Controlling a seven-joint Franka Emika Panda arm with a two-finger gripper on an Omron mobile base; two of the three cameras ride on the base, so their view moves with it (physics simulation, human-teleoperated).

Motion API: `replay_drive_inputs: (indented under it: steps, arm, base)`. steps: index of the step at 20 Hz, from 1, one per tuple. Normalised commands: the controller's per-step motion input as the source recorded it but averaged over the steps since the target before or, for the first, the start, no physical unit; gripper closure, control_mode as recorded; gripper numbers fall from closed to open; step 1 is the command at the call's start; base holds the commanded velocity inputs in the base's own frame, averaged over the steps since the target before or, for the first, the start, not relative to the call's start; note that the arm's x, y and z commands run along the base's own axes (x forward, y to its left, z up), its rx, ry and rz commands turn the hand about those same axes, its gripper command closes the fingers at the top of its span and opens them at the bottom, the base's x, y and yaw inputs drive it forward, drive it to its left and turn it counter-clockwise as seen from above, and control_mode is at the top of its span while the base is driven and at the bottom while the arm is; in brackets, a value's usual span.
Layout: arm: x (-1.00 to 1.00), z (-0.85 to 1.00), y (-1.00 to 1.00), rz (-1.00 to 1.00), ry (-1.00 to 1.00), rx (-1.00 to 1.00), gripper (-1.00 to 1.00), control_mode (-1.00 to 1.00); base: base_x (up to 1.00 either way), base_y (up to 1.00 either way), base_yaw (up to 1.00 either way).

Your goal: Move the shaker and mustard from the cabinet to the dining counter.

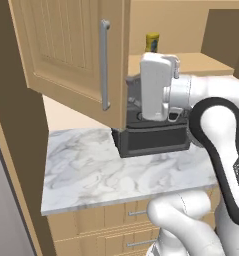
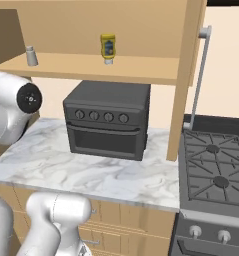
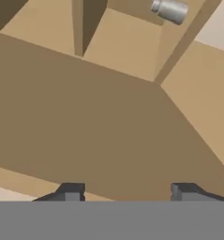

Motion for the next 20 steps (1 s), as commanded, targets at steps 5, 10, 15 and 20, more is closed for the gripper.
replay_drive_inputs:
  steps: [5,10,15,20]
  arm:
    - [0.0,-0.23,0.85,0.25,0.0,0.0,-1.0,-1.0]
    - [0.0,-0.3,0.85,0.22,0.0,0.0,-1.0,-1.0]
    - [0.08,-0.29,0.67,0.16,0.0,0.01,-1.0,-1.0]
    - [0.41,-0.04,0.17,0.11,0.0,-0.01,-1.0,-1.0]
  base:
    - [0.0,0.0,0.0]
    - [0.0,0.0,0.0]
    - [0.0,0.0,0.0]
    - [0.0,0.0,0.0]
